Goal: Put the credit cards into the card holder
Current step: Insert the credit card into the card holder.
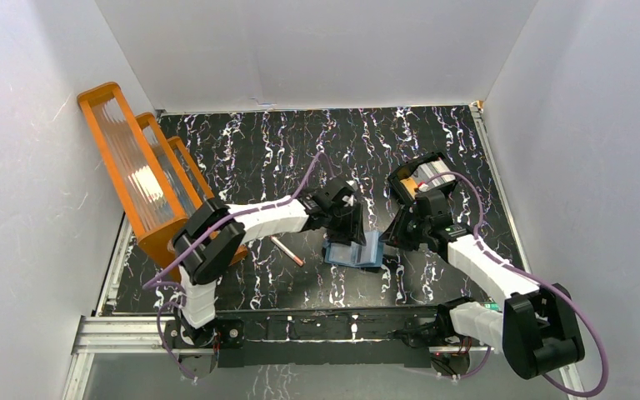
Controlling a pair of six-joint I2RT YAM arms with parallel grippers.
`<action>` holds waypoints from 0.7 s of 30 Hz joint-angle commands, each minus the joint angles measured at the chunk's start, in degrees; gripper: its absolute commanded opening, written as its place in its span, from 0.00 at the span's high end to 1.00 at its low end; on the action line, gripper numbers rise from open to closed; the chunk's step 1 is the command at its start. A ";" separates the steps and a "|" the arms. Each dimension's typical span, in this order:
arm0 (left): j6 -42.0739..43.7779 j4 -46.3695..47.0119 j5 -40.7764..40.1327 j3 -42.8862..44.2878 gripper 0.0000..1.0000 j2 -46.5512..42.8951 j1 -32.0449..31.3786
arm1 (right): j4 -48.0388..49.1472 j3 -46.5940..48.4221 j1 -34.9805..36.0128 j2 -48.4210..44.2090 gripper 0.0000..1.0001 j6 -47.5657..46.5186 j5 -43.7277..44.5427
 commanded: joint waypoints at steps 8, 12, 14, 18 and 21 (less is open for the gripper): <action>3.44 -3.92 -0.79 -4.60 0.55 -10.39 5.30 | 0.53 3.59 0.24 -4.71 0.64 4.42 -5.73; 3.96 -3.40 0.36 -6.09 0.59 -10.78 6.54 | 1.51 3.72 0.21 -3.54 0.67 5.03 -7.15; 4.81 -4.35 -0.56 -6.41 0.59 -10.61 6.88 | 1.77 3.42 0.28 -2.78 0.67 5.38 -7.40; 6.47 -6.50 -2.93 -6.81 0.58 -10.66 7.03 | 1.94 2.39 0.25 -1.91 0.63 5.27 -6.12; 7.03 -6.87 -3.11 -7.41 0.56 -10.35 7.04 | 2.96 1.52 0.24 -0.85 0.60 5.34 -6.11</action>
